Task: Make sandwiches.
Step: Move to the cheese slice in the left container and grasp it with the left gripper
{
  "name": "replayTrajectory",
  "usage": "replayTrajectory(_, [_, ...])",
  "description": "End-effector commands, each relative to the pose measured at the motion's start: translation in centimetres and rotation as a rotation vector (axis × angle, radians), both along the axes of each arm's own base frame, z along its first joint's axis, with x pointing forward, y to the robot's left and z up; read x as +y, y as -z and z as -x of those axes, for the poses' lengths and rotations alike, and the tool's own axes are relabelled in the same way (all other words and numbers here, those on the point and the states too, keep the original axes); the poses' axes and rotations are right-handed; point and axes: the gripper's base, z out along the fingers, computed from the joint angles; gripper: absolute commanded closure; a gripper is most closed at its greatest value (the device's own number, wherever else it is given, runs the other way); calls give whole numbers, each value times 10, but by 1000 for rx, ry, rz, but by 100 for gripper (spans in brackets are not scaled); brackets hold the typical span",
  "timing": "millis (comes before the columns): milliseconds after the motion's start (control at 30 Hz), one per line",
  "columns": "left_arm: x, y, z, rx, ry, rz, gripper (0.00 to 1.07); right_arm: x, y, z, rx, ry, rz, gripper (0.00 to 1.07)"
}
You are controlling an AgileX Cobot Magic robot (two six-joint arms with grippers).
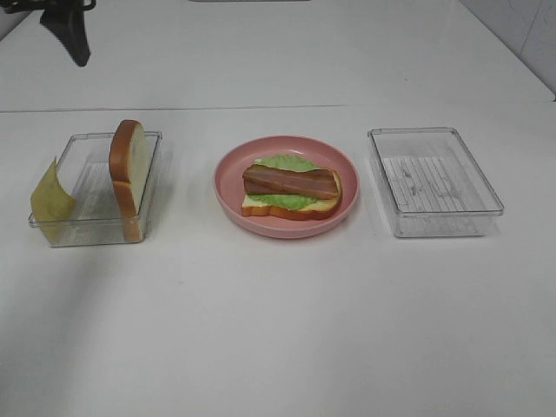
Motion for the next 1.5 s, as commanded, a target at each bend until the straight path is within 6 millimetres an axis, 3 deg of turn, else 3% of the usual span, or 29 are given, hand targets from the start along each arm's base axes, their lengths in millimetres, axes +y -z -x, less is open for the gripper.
replayTrajectory(33, [15,18,14,164,-16,-4,5,0,0,4,-39,1,0,9])
replayTrajectory(567, [23,93,-9,347,-22,-121,6,0,0,4,-39,1,0,9])
replayTrajectory(933, [30,120,-16,403,-17,-196,6,0,0,4,-39,1,0,9])
replayTrajectory(1167, [56,138,-21,456,-71,-150,6,0,0,4,-39,1,0,9])
replayTrajectory(1500, [59,142,-23,447,-59,-149,6,0,0,4,-39,1,0,9])
